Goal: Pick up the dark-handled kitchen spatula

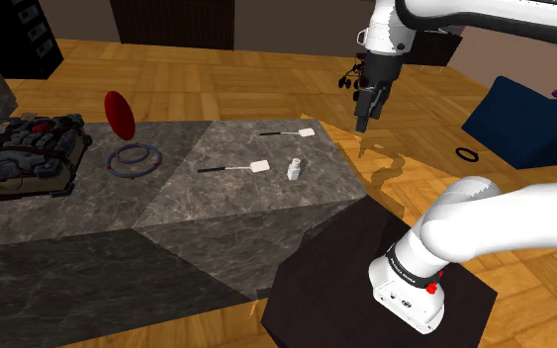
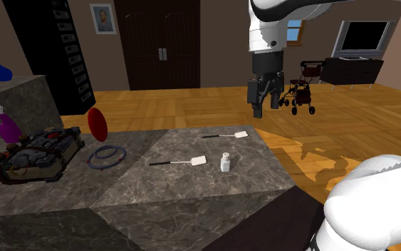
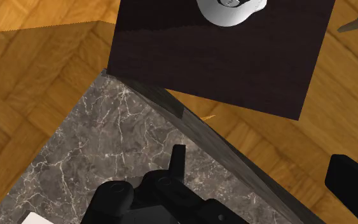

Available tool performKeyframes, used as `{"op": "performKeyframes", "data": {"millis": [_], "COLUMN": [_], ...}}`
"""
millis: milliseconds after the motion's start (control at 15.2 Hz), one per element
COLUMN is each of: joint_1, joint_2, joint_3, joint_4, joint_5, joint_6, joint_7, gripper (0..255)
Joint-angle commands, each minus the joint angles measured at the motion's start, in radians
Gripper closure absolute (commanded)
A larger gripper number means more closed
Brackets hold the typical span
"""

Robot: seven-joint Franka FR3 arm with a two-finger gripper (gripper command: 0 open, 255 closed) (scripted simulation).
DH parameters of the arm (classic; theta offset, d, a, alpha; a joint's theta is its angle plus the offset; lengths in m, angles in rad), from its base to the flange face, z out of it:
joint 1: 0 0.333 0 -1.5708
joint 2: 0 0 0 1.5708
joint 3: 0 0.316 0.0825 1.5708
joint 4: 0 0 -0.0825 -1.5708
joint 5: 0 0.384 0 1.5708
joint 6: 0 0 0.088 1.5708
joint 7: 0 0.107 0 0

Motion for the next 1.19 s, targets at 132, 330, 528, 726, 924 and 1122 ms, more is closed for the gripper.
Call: {"op": "performKeyframes", "data": {"millis": [132, 330, 528, 726, 924, 1122], "joint_1": [0.008, 0.019, 0.030, 0.042, 0.055, 0.067], "joint_2": [0.040, 0.110, 0.192, 0.285, 0.385, 0.491], "joint_3": [-0.015, -0.036, -0.055, -0.071, -0.084, -0.093], "joint_4": [-0.025, -0.051, -0.064, -0.062, -0.047, -0.019], "joint_5": [-0.012, -0.027, -0.037, -0.042, -0.042, -0.036], "joint_6": [0.075, 0.188, 0.298, 0.405, 0.506, 0.598], "joint_7": [-0.045, -0.110, -0.174, -0.237, -0.299, -0.362], "gripper": [0, 0, 0, 0, 0, 0]}}
